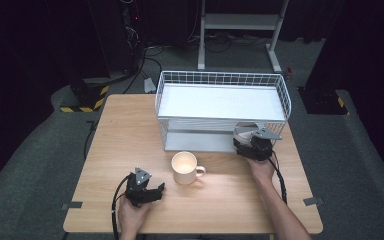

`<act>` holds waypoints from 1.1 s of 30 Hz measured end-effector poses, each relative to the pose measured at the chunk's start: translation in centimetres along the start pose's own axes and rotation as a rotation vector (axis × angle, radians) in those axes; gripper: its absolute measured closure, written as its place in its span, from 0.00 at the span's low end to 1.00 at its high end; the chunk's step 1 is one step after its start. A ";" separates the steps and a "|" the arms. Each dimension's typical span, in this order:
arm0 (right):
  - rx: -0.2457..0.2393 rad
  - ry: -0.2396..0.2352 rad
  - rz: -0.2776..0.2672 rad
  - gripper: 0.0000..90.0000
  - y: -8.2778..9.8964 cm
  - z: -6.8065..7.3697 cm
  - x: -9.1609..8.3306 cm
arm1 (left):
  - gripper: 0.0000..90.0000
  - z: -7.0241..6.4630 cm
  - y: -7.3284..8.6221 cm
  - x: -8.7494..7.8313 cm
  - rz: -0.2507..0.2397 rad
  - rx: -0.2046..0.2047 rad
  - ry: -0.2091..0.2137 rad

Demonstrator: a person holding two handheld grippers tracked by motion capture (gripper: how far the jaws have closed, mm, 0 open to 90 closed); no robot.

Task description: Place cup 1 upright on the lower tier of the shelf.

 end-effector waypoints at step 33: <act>0.026 -0.019 0.066 0.15 0.6 -0.3 -0.8 | 0.22 0.0 0.0 0.0 0.000 0.000 0.000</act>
Point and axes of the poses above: each handheld gripper's, and its own axes: x roughly forward along the jaws, y roughly out of its underside, z roughly to its left, the point moved 2 cm from there along x, roughly forward along the jaws, and after that the axes turned 2 degrees about y, right-handed, at the moved point
